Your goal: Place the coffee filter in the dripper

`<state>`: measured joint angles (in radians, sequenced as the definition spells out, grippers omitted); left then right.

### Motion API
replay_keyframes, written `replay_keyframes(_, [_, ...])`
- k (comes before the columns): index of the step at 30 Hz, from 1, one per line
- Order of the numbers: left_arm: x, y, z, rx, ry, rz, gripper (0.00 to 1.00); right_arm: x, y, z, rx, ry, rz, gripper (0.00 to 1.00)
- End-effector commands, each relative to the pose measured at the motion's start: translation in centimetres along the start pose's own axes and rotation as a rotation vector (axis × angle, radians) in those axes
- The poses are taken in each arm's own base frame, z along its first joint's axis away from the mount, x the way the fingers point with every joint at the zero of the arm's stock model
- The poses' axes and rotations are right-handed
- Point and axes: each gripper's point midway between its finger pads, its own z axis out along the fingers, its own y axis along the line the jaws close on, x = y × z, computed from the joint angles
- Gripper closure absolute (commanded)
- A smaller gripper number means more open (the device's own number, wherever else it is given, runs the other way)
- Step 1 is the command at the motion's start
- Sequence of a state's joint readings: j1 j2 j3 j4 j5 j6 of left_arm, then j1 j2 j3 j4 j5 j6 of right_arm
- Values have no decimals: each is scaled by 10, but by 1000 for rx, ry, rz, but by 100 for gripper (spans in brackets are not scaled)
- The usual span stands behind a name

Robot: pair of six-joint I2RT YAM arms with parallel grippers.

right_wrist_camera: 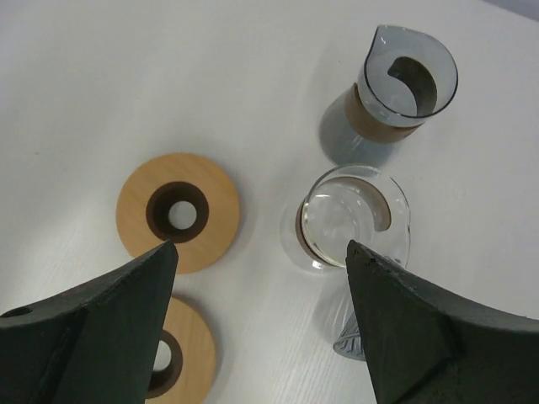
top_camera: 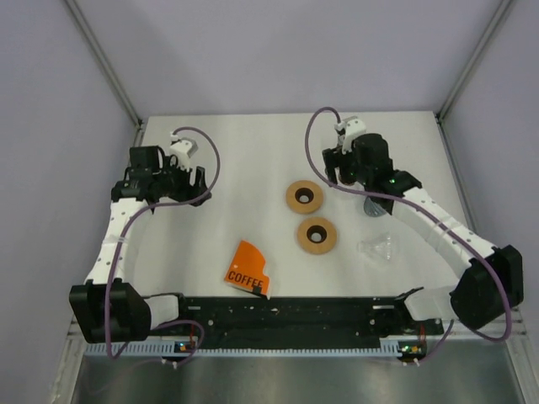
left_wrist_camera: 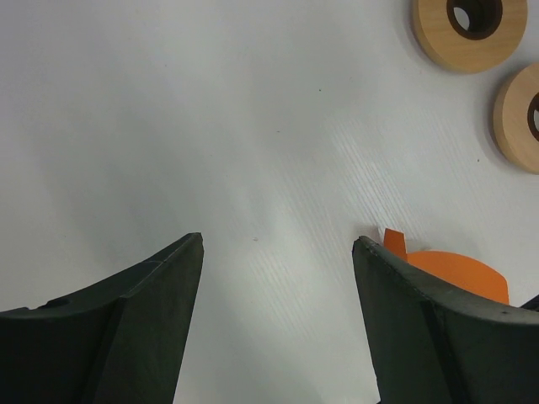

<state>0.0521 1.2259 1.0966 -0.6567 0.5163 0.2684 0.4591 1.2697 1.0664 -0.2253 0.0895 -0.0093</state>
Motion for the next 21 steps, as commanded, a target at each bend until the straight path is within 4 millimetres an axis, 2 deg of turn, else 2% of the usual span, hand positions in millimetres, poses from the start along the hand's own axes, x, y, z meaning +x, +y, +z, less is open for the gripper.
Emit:
replay_keyframes(1, [-7,-5,-7,11,-7,13,23,11,-27,10,169,162,-31,18])
replay_keyframes(3, [-6,-4,-6,3,-6,9,23,13,-38,18,259,205,-2,19])
replay_keyframes(8, [-1,0,-4,-14,9,1,23,12,-56,37,319,256,39,43])
replay_keyframes(13, [6,2,-3,-26,25,-6,23,22,-78,51,314,292,86,43])
replay_keyframes(17, [10,1,0,-16,36,-14,23,41,-82,64,290,351,76,43])
replay_keyframes(21, [10,0,1,-11,37,-23,23,53,-86,78,266,386,77,43])
